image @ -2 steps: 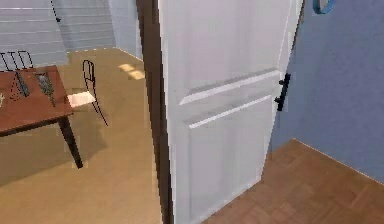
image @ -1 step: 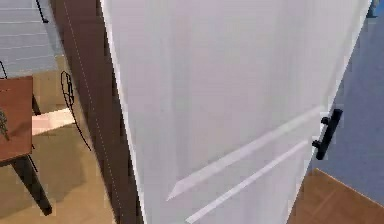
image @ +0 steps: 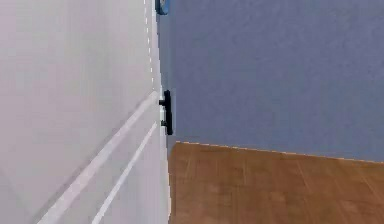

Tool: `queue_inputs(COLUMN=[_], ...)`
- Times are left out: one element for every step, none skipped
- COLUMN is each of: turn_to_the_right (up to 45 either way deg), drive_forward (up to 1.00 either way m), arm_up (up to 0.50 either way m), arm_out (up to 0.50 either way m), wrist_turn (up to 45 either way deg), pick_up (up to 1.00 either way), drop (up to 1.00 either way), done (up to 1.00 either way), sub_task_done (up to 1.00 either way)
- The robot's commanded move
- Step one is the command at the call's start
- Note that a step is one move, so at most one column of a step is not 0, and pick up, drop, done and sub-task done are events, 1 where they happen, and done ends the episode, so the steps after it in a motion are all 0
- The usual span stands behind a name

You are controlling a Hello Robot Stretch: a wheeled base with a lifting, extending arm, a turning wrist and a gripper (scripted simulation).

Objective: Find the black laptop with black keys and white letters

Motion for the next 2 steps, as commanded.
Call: queue_inputs(turn_to_the_right=[39.0,0.0], drive_forward=[0.0,0.35], arm_up=[0.0,0.0], arm_out=[0.0,0.0], wrist_turn=[0.0,0.0], pick_up=[0.0,0.0], drop=[0.0,0.0], done=[0.0,0.0], sub_task_done=[0.0,0.0])
